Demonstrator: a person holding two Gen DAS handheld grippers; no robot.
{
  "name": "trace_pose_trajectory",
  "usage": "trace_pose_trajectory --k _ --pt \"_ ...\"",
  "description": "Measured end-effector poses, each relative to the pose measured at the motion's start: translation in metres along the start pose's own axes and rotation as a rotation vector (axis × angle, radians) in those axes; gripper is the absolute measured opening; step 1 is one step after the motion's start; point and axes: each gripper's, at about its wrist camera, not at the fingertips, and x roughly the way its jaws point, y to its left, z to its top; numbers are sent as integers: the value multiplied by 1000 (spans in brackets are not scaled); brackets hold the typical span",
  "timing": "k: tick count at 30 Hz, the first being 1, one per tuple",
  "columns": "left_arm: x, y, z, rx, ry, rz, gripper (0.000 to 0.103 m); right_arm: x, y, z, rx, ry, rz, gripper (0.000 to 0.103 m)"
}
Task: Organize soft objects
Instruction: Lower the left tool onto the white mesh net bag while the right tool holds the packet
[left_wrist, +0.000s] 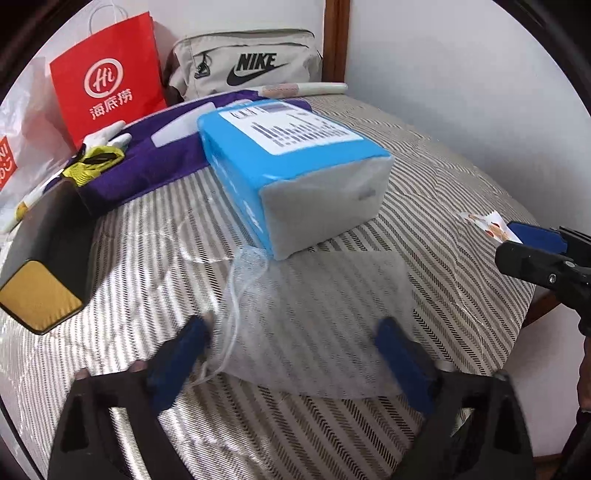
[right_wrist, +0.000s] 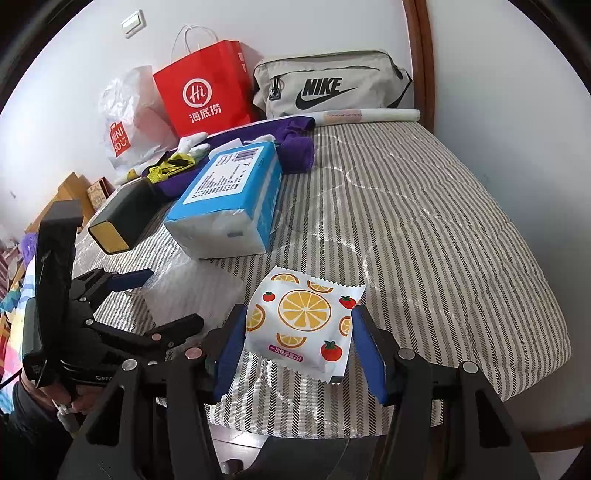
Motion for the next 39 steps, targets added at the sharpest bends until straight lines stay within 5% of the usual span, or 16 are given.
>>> trace_pose_trajectory --k 8,12,23,28,31,33,35,39 --pt "-9 28 0 -63 1 -38 8 4 11 0 -19 10 30 57" --pt "-14 45 -4 -124 11 -127 6 5 17 0 -35 18 42 57" --pt "-55 102 -23 -233 -60 -77 5 2 33 3 -61 17 45 57" --pt "-54 123 -35 -268 -22 -45 6 2 46 4 -93 18 53 57" --pt "-45 132 -41 -324 22 -88 14 4 52 3 -109 26 57 57" --pt "-43 134 -41 -352 20 -154 40 6 54 2 -112 35 58 57" --pt "-43 130 -38 -353 3 -188 79 8 55 0 -113 41 59 57" --pt "-33 106 -27 -302 37 -185 84 10 53 -1 -111 46 58 57"
